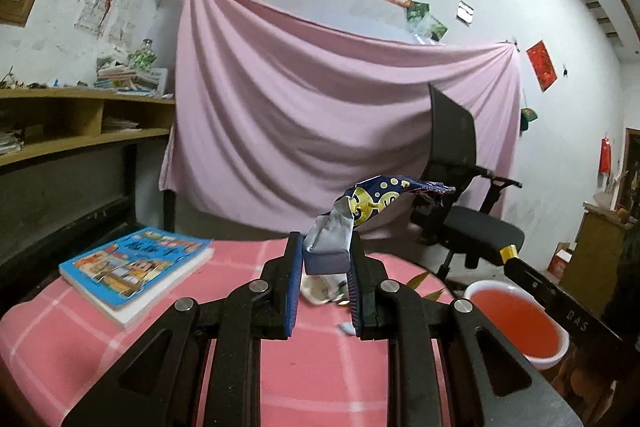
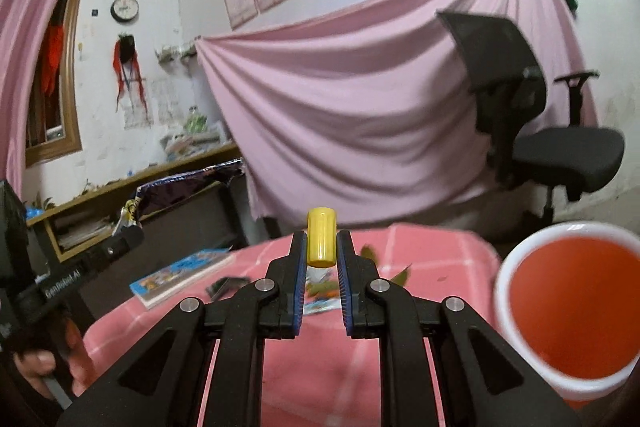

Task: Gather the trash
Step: 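Carry both items over the orange bucket and open both tools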

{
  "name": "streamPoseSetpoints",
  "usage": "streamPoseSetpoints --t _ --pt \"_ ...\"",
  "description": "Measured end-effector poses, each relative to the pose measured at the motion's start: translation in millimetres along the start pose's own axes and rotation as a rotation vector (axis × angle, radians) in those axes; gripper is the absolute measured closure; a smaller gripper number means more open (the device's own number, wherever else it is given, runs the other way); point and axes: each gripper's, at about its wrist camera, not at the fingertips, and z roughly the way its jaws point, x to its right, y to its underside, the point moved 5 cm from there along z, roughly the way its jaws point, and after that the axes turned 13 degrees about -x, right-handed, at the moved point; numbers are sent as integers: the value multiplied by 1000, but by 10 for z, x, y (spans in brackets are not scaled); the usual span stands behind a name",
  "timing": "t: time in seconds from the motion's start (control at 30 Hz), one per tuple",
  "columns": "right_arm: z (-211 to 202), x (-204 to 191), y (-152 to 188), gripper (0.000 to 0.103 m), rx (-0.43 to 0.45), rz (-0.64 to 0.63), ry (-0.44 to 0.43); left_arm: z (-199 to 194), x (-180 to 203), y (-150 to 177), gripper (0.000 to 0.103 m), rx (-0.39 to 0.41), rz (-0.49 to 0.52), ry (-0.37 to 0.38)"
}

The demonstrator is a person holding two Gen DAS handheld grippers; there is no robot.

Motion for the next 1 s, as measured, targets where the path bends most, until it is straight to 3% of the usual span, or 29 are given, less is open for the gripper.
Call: streamPoseSetpoints --t 0.2,0.5,0.83,1.0 --pt "-353 365 -78 90 73 38 72 96 519 -97 86 -33 53 60" --pt "-665 1153 -61 90 101 236 163 473 1542 -188 86 -82 218 166" --pt "-923 1674 -16 90 131 398 147 1187 2457 22 86 -321 338 246" --pt "-920 1911 60 90 101 474 166 1441 2730 163 86 -426 356 267"
